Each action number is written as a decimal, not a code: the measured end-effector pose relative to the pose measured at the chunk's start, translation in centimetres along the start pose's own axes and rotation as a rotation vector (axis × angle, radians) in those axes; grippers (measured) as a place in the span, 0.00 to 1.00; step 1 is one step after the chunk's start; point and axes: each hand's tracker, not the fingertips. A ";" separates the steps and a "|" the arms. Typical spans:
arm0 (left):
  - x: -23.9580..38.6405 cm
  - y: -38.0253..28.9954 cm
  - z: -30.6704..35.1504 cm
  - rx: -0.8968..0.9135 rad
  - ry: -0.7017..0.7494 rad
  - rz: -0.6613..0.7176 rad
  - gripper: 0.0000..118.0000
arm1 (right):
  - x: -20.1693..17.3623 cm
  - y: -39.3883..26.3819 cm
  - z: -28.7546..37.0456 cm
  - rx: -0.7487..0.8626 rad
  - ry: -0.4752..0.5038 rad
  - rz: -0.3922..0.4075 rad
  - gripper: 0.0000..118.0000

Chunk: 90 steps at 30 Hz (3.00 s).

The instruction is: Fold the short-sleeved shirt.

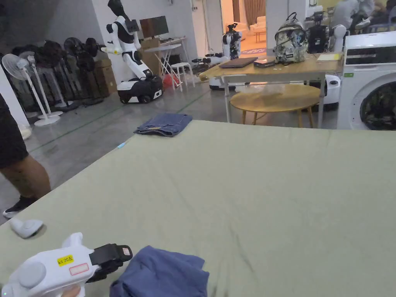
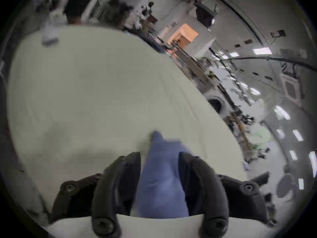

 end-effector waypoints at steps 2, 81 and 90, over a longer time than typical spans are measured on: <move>-1.4 3.2 -0.3 0.048 0.137 -0.090 0.39 | -0.1 0.5 0.9 0.034 -0.012 0.062 0.00; 30.1 -18.3 12.4 0.521 -0.300 -0.748 0.90 | -9.0 6.8 10.7 0.683 -0.332 0.444 0.91; 30.3 -18.4 12.3 0.476 -0.303 -0.729 0.90 | -9.5 8.6 10.6 0.614 -0.361 0.253 0.91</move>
